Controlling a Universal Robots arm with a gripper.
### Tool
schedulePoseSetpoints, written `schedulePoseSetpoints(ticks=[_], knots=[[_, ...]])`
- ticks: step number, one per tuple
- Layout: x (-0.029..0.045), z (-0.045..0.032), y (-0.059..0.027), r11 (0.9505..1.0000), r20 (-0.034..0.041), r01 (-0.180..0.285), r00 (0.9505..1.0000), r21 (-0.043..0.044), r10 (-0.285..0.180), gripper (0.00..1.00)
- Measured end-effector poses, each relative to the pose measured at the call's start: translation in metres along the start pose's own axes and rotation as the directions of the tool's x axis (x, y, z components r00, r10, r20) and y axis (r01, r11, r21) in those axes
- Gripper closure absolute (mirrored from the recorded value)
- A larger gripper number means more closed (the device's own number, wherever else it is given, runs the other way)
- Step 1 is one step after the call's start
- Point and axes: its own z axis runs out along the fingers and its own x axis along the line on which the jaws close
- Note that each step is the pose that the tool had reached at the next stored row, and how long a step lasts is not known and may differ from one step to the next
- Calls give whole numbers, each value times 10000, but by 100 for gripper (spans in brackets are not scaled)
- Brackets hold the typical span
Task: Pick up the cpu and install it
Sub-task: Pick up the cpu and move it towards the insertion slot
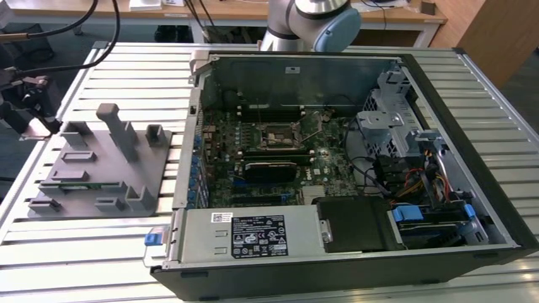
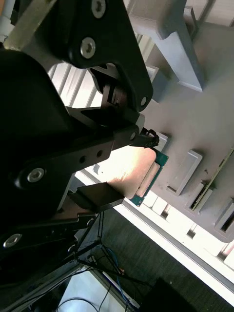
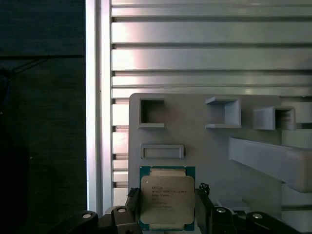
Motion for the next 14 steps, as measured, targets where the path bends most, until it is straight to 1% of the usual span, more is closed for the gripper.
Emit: schedulePoseSetpoints(ticks=[14], knots=[[-4,-189,8,10000,2,0,10000,0,0,46]])
